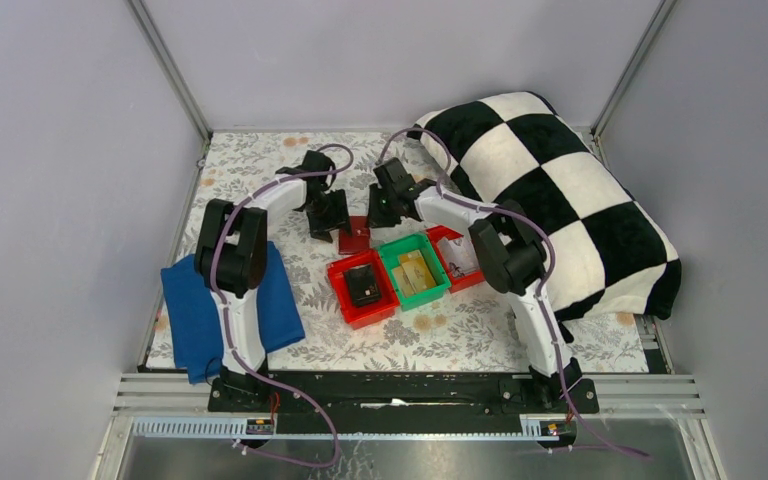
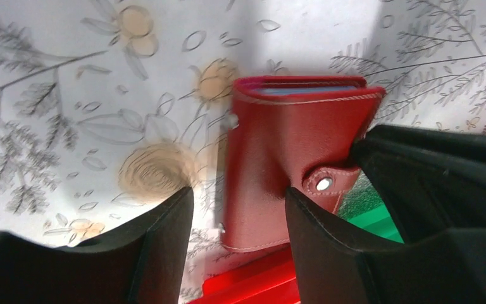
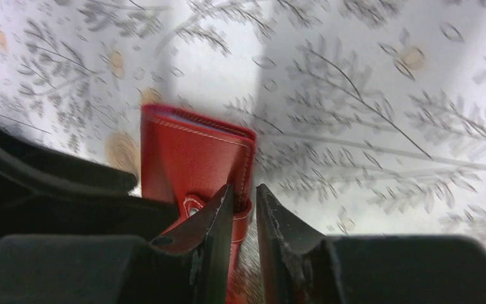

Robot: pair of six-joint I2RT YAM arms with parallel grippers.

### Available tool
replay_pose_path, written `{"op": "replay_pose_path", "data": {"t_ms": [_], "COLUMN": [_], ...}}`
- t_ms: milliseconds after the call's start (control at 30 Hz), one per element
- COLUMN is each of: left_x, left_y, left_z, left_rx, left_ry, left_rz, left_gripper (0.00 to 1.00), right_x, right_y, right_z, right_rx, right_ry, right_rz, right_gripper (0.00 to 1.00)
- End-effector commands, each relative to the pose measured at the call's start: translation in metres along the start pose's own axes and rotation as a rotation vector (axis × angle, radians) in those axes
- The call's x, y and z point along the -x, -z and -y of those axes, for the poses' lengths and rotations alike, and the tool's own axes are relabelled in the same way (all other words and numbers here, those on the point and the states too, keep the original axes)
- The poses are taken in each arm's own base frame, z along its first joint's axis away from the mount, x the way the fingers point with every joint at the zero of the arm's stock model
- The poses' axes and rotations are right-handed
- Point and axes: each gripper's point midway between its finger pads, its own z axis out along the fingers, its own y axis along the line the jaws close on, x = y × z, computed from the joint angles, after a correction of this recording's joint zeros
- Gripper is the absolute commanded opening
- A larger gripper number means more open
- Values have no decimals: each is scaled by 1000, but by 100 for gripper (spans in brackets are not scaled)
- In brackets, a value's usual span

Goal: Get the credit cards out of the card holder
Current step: Open the card holder at the center of the board.

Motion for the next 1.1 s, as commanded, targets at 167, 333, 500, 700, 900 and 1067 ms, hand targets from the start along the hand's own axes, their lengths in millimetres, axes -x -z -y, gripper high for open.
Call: {"op": "replay_pose_path", "data": {"t_ms": [167,333,500,700,900,1067], "left_x": [7,9,16,20,17,14], "left_y": [38,40,40,28,22,13], "left_z": [-12,-12,-8,-25,-32,-28], "left_rx": [21,-28,-66,37,78,55], "left_ry": [73,114,154,214,238,255], "left_rz": [93,112,134,147,142,119], "left_gripper": [66,63,60,57,57,57], "right_x": [33,47,38,28,19,12], "right_y": [-12,13,28,28,24,20], "right_z": [-46,-35,-41,-46,-52,-60], "right_rx": [90,8,6,-32,-37,-11], "right_ry": [42,87,190,289,325,327], "right_rz": [9,88,116,137,129,125], "right_gripper": [33,40,45,48,48,49]}}
